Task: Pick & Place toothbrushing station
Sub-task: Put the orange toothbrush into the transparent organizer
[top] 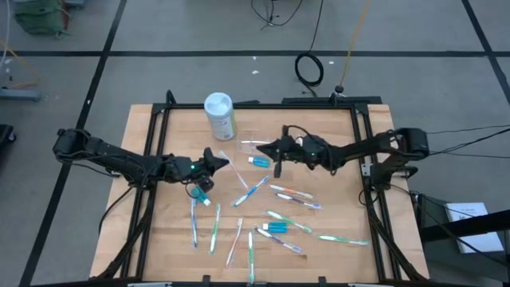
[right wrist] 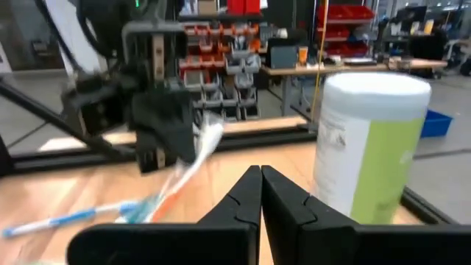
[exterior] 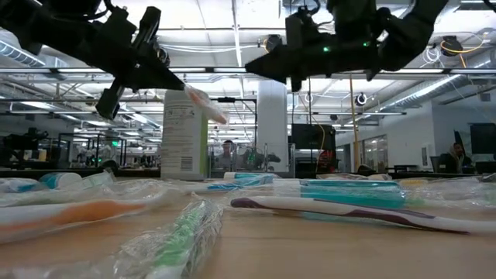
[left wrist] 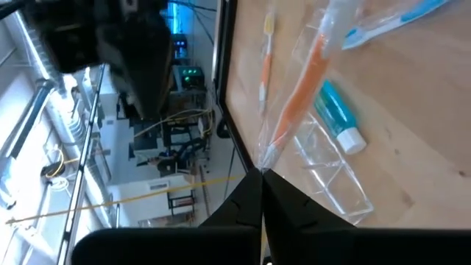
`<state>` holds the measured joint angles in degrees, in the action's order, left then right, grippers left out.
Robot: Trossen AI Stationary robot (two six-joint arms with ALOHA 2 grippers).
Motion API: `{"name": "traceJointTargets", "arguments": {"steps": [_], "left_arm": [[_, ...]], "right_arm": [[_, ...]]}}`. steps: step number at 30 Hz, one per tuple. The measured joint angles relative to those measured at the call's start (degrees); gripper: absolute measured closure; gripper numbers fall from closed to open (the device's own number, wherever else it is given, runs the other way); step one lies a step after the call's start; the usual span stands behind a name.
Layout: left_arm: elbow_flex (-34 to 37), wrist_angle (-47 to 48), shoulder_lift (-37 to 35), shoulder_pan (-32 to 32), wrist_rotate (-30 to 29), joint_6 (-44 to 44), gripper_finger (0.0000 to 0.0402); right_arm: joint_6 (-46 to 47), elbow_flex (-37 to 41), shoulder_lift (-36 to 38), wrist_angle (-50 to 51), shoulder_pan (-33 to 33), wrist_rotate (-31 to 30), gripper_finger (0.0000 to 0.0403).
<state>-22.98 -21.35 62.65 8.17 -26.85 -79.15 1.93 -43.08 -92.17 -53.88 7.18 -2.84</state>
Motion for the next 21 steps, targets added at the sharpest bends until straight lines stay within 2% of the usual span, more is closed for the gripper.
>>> {"name": "traceJointTargets", "arguments": {"steps": [4, 9, 18, 21], "left_arm": [[0.00, -0.74, 0.00, 0.65, 0.40, -0.09, 0.0386], [-0.02, -1.21, 0.00, 0.99, 1.14, -1.66, 0.0393], [-0.02, -2.86, 0.39, 0.98, 3.15, -5.55, 0.0391], [-0.02, -6.77, 3.24, 0.99, 4.07, -9.06, 0.0398]], "right_arm": [[1.88, -0.94, -3.15, -0.92, 0.00, 0.41, 0.0399], [6.55, -2.59, -5.23, -1.62, 0.33, 8.49, 0.0388], [10.40, -3.36, -6.47, 0.58, 0.24, 9.43, 0.0318], [14.35, -3.36, -6.46, 0.04, 0.24, 13.60, 0.0299]]}}
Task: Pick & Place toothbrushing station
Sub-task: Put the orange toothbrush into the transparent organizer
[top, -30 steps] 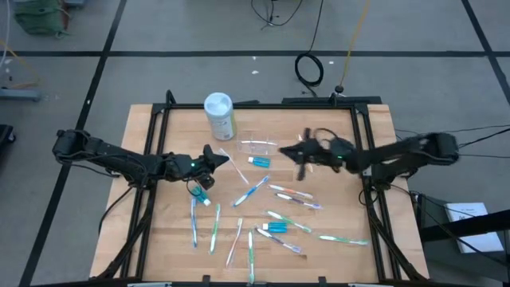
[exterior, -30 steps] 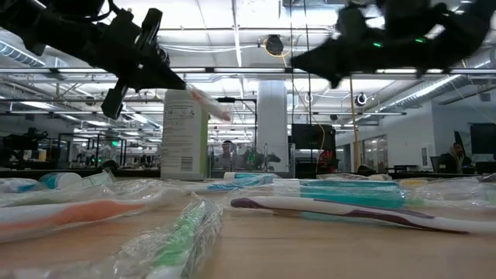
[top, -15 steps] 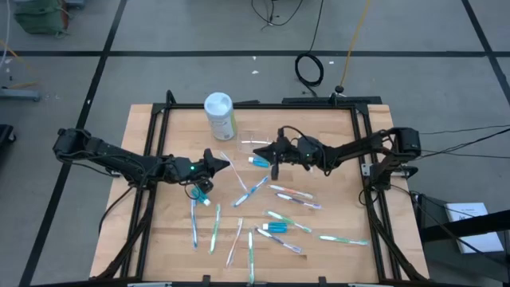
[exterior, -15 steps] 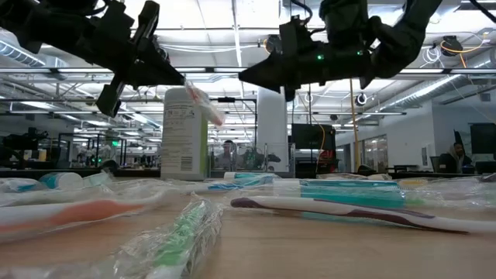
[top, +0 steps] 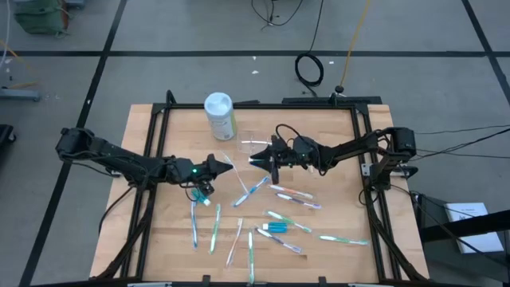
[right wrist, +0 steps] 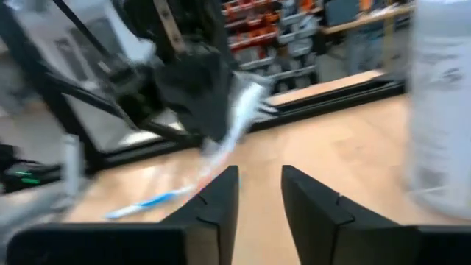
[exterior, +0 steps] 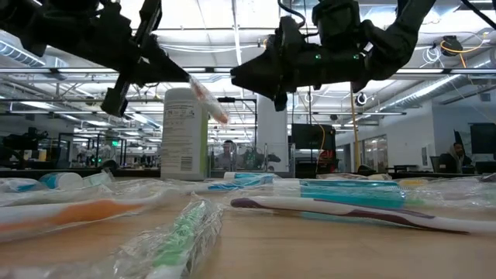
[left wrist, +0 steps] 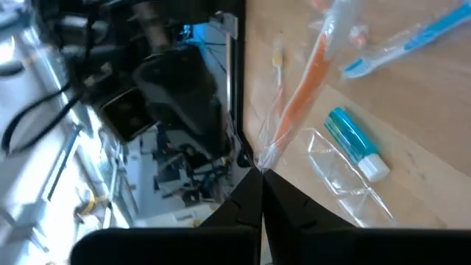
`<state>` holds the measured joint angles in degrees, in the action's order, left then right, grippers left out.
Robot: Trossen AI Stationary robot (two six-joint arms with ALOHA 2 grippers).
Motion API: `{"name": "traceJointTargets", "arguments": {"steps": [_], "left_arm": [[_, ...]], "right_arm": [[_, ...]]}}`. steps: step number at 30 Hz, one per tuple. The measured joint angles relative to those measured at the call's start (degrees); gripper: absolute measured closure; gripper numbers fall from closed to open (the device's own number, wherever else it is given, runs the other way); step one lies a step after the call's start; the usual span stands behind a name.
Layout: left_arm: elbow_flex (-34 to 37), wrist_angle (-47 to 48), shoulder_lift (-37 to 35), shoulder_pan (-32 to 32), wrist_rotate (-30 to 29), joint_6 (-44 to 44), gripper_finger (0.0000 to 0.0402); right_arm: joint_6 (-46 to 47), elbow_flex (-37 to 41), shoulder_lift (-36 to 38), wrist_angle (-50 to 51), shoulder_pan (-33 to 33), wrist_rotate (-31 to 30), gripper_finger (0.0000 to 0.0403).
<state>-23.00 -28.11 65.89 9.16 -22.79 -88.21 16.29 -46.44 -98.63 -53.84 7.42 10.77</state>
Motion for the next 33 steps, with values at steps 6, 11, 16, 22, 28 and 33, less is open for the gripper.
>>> {"name": "traceJointTargets", "arguments": {"steps": [6, 11, 16, 22, 28, 33], "left_arm": [[0.02, -13.80, 7.70, -0.72, -0.14, -9.08, 0.0389], [0.02, -22.18, 13.83, -2.21, -0.22, -15.92, 0.0399], [-0.89, -27.31, 19.29, -2.55, -0.95, -26.50, 0.0388], [-5.63, -30.43, 22.90, -2.55, -3.82, -31.80, 0.0398], [-8.24, -30.16, 23.08, -2.55, -3.45, -33.32, 0.0387], [-8.64, -29.55, 23.08, -2.55, -3.40, -32.36, 0.0398]], "right_arm": [[2.77, 0.00, 0.00, 0.80, -0.02, 2.93, 0.0266], [3.42, 0.00, 0.00, 0.92, 0.00, 2.90, 0.0251], [5.63, 0.00, 0.00, 0.97, 0.46, 2.92, 0.0248], [5.56, 0.00, 0.00, 0.98, 0.48, 2.82, 0.0248], [3.55, 0.00, 0.00, 1.81, 0.48, 2.83, 0.0248], [3.40, 0.00, 0.00, 2.29, 0.48, 2.84, 0.0249]]}}
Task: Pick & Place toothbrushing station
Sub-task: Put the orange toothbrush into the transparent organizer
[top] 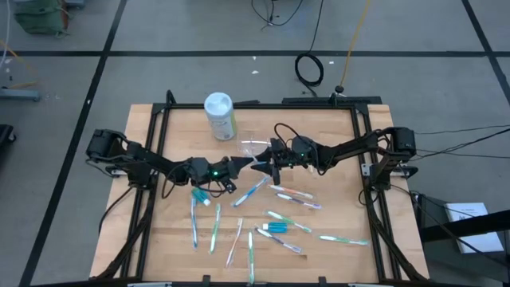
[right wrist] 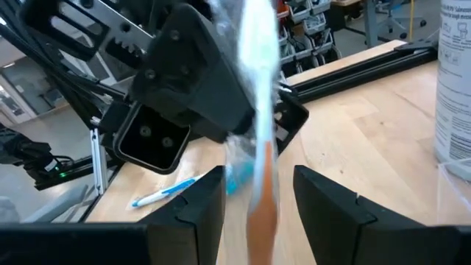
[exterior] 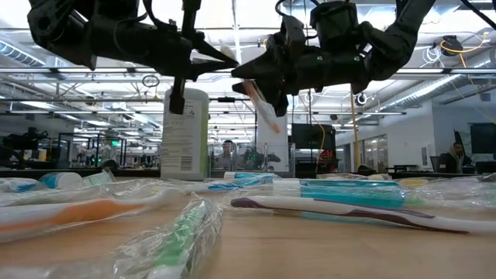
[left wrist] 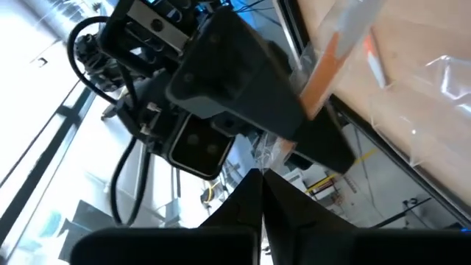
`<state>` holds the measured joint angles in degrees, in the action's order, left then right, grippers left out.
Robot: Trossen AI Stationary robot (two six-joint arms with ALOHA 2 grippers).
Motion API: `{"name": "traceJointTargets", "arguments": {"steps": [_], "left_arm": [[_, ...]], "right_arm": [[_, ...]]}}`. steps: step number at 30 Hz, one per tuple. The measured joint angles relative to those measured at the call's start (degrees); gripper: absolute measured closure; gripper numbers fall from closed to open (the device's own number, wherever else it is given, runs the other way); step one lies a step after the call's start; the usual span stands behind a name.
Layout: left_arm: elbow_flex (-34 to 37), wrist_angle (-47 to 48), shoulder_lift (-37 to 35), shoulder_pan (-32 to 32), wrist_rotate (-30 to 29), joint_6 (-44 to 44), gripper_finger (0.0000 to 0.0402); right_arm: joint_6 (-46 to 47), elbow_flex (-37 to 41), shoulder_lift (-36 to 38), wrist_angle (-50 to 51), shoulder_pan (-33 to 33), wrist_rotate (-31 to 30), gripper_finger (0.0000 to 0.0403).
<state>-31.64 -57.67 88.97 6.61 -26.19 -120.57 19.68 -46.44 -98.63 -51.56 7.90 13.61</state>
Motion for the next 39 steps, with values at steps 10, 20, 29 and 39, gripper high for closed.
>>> {"name": "traceJointTargets", "arguments": {"steps": [10, 20, 29, 39], "left_arm": [[0.02, 0.81, 0.00, 0.00, -0.85, 0.89, 0.0370], [0.02, 0.89, 0.00, 0.07, -3.44, 6.60, 0.0369], [0.02, 0.87, 0.00, 1.07, -5.25, 12.74, 0.0366], [0.02, 0.85, -0.02, 2.48, -7.70, 18.45, 0.0272]], "right_arm": [[-2.58, 0.00, 0.00, 0.93, 1.04, 3.40, 0.0299], [-4.10, 0.00, 0.00, 1.47, 1.97, 5.49, 0.0371], [-4.35, 0.00, 0.00, 1.76, 2.99, 6.23, 0.0353], [-3.94, 0.00, 0.00, 1.71, 3.02, 6.19, 0.0364]]}}
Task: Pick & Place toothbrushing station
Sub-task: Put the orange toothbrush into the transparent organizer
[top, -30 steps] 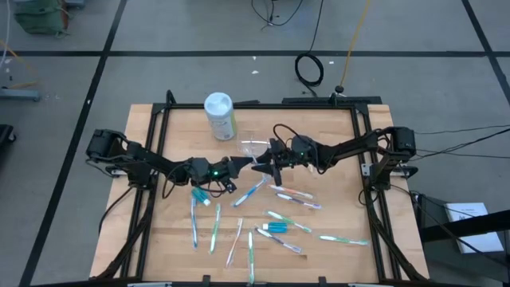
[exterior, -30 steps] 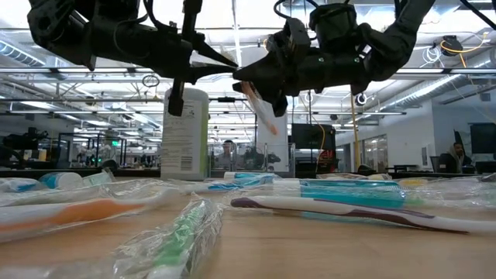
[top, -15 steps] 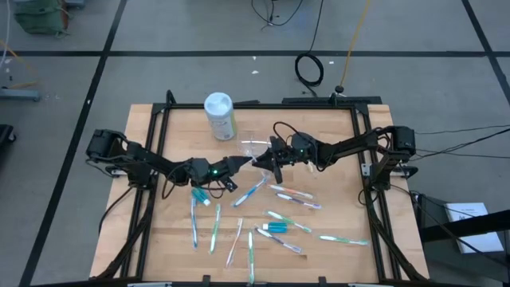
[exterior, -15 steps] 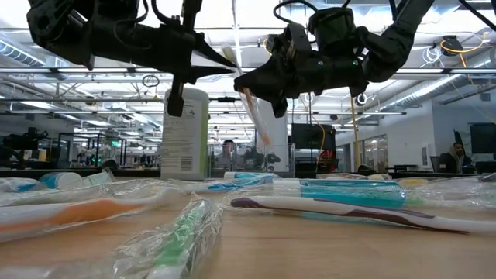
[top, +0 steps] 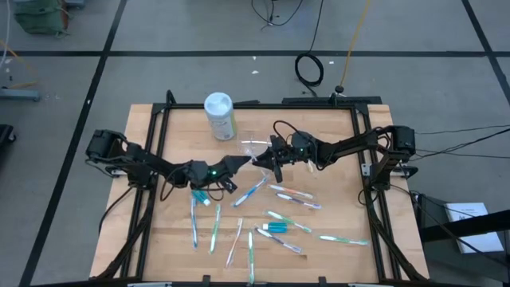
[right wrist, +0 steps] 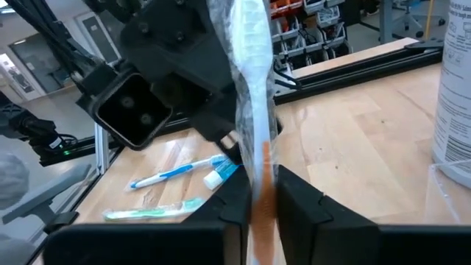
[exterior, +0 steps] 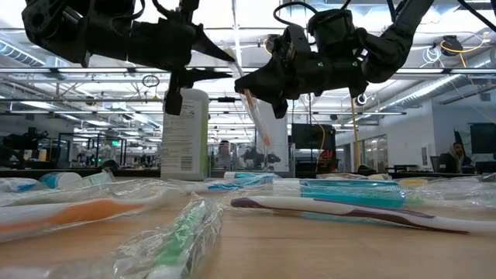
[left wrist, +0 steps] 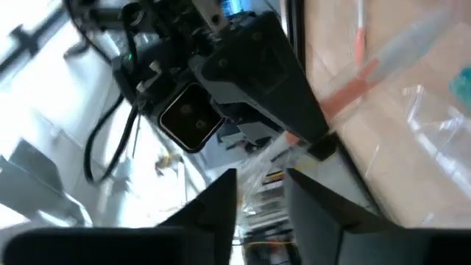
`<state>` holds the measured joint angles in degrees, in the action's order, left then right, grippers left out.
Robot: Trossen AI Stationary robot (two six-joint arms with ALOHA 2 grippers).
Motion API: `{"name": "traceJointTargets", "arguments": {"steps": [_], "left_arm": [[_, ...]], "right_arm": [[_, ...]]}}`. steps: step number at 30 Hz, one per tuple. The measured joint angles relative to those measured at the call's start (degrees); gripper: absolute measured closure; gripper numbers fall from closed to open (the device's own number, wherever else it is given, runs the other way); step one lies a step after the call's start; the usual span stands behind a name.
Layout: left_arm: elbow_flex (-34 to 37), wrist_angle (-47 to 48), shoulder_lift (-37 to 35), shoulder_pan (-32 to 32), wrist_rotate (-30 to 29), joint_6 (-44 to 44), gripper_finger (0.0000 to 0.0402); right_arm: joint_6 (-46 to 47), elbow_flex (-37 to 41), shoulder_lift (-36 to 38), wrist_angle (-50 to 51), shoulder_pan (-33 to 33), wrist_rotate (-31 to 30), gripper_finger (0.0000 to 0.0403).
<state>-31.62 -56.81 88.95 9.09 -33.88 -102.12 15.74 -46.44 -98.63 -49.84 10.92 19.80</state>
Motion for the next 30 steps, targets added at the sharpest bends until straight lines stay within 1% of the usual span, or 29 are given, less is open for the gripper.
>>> {"name": "traceJointTargets", "arguments": {"steps": [2, 4, 6, 8, 10, 12, 14, 15, 17, 18, 21, 22, 24, 25, 30], "left_arm": [[0.00, -0.46, 0.00, 0.70, -0.74, 8.73, 0.0249], [0.00, -0.61, -0.04, 1.51, -2.96, 18.67, 0.0230], [0.00, -0.43, -0.19, 2.32, -8.39, 25.46, 0.0216], [0.02, -0.35, -1.01, 2.74, -15.48, 30.60, 0.0206], [0.05, -0.73, -2.03, 2.68, -18.60, 33.94, 0.0202], [0.59, 0.50, -4.15, 2.72, -18.72, 36.18, 0.0202], [0.44, 0.84, -5.99, 2.75, -16.79, 40.12, 0.0205], [0.45, 2.70, -7.53, 2.65, -15.97, 42.52, 0.0206], [0.49, 7.63, -11.02, 1.88, -12.00, 49.66, 0.0208], [0.41, 10.82, -12.64, 1.08, -8.35, 53.95, 0.0208], [0.56, 23.76, -17.76, -2.31, 6.24, 66.63, 0.0208], [0.57, 26.02, -18.81, -3.83, 11.45, 69.75, 0.0209], [0.44, 28.98, -20.26, -6.77, 19.19, 75.21, 0.0211], [0.49, 30.33, -20.79, -8.10, 21.84, 77.86, 0.0212], [0.50, 29.49, -20.23, -14.62, 31.75, 88.10, 0.0215]], "right_arm": [[0.03, 0.00, 0.00, 0.04, 0.02, -0.01, 0.0357], [0.01, 0.00, 0.00, 0.07, 0.09, -0.03, 0.0355], [0.06, 0.02, 0.00, -0.01, 0.21, -0.17, 0.0359], [0.04, 0.02, 0.00, 0.04, 0.33, -0.13, 0.0366], [0.03, 0.04, 0.00, 0.17, 0.33, -0.16, 0.0370], [0.01, 0.04, 0.00, 0.05, 0.29, -0.08, 0.0370], [-0.31, 0.04, 0.00, 0.08, 0.28, -0.11, 0.0363], [-0.36, 0.05, 0.00, 0.09, 0.28, -0.21, 0.0360], [-0.43, 0.04, 0.00, -0.02, 0.31, -0.27, 0.0357], [-0.67, 0.04, 0.00, -0.02, 0.33, -0.28, 0.0358], [-1.57, 0.04, 0.00, 0.02, 0.31, -0.29, 0.0367], [-1.59, 0.04, 0.00, -0.02, 0.28, -0.29, 0.0369], [-1.73, 0.04, 0.00, -0.02, 0.28, -0.29, 0.0370], [-2.00, 0.04, 0.00, -0.02, 0.28, -0.34, 0.0368], [-2.56, 0.04, 0.00, -1.69, 0.29, -0.45, 0.0353]]}}
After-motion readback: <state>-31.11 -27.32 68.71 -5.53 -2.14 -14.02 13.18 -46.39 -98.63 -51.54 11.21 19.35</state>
